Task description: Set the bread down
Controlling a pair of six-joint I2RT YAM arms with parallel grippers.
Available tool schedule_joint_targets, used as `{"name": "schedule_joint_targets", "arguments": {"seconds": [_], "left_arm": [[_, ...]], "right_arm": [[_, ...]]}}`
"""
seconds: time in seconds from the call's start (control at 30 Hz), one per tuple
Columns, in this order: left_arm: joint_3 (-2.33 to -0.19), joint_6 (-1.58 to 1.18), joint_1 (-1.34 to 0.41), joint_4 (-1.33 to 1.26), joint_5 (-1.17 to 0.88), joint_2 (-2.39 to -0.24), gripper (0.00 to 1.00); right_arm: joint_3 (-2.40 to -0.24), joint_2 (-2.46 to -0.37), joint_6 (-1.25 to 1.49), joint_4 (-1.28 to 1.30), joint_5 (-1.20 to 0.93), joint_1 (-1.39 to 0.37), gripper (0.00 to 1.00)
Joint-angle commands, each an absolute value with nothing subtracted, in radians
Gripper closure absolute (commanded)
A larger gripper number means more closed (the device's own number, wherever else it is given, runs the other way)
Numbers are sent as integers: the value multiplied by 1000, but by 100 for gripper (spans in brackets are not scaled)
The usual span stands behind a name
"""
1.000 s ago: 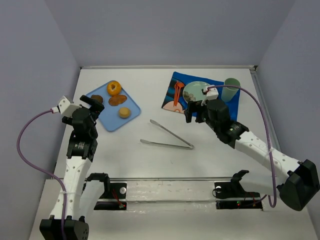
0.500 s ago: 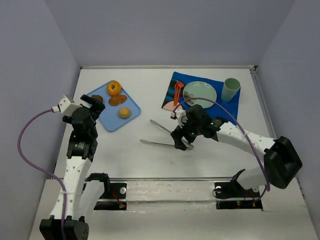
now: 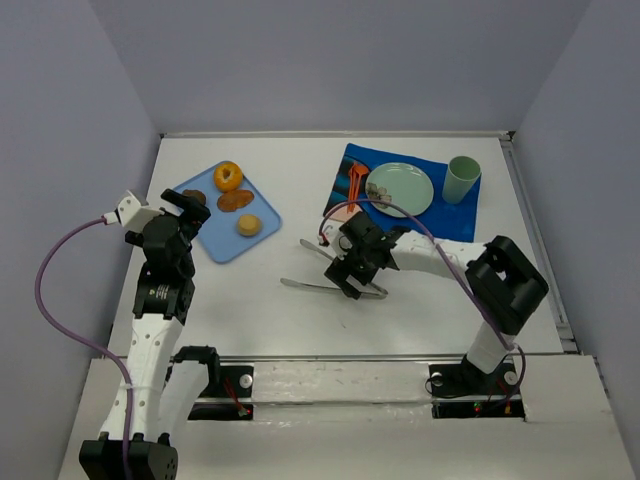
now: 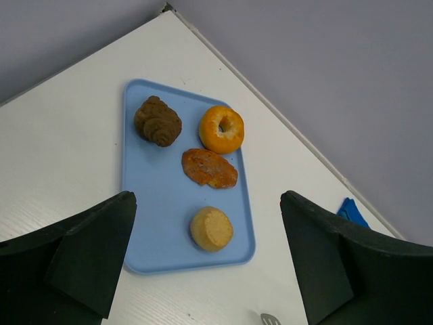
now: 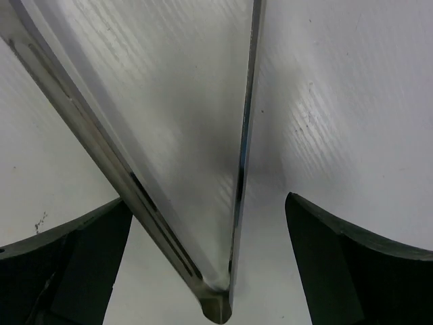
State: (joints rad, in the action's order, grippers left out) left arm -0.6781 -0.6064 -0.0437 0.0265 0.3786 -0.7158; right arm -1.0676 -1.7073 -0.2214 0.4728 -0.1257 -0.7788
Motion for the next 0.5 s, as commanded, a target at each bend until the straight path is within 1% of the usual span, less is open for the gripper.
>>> {"name": "schedule_joint_targets", "arguments": {"seconds": [0.0, 0.17, 0.2, 0.23, 0.3, 0.33, 0.43, 0.47], "left_arm": [[-673, -591, -40, -22, 394, -707, 1], [-689, -591, -40, -5, 407, -733, 1], [-690, -592, -40, -5, 408, -735, 1], [-689, -592, -40, -5, 413, -735, 1], [-687, -595, -40, -5, 417, -733, 1], [-689, -595, -40, -5, 417, -733, 1], [-687, -595, -40, -6, 416, -730, 1], [-686, -595, -40, -6, 417, -730, 1]], "right_arm": [[-1115, -1758, -284, 414, -101, -781, 0], [-1129, -1818, -305, 388, -178, -781, 0], [-1131, -1824, -305, 384, -182, -781, 5], [-1132, -1839, -310, 385, -189, -781, 18], [-1131, -1841, -311, 385, -196, -781, 29], [-1129, -1833, -310, 384, -199, -781, 40], [-1118, -1803, -307, 374, -213, -781, 60], [-1115, -1771, -304, 359, -225, -781, 71]]}}
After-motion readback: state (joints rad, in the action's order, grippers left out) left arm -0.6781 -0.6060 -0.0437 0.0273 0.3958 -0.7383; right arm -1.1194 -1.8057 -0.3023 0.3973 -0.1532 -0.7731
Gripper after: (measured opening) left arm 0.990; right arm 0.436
